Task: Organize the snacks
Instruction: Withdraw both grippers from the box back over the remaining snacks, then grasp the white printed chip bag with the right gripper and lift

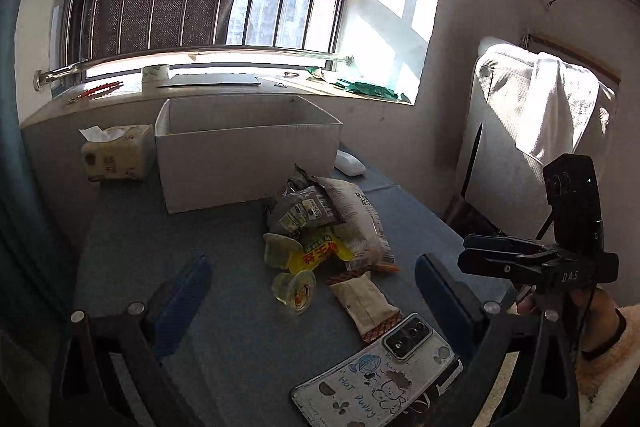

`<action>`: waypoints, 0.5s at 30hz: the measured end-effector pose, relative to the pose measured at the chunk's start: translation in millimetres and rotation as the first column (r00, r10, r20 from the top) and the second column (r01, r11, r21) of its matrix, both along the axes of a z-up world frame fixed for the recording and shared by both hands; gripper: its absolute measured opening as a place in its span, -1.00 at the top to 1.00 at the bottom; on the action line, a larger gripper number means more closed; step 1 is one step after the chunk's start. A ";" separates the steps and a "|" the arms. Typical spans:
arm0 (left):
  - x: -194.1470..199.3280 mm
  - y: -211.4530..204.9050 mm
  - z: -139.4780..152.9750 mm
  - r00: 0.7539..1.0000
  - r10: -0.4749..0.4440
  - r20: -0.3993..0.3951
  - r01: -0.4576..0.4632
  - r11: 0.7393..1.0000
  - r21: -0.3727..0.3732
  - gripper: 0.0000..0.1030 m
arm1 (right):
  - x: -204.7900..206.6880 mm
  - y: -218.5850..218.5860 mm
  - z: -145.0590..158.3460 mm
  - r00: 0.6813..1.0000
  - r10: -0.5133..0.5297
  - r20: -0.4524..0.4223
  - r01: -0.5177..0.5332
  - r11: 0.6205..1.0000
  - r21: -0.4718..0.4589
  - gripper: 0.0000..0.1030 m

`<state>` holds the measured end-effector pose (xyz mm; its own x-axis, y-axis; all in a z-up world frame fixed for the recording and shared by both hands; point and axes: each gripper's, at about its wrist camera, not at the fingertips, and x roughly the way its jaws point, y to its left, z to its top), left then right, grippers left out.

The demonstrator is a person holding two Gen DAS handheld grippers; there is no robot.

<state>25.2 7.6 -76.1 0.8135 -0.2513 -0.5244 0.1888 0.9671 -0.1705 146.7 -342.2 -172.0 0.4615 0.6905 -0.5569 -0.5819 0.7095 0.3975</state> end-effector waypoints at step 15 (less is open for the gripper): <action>-2.5 -1.6 -7.3 0.999 -0.024 -0.025 0.023 1.000 -0.004 -1.00 | 67.4 53.2 -20.3 1.000 0.013 0.005 -0.012 0.984 -0.180 -1.00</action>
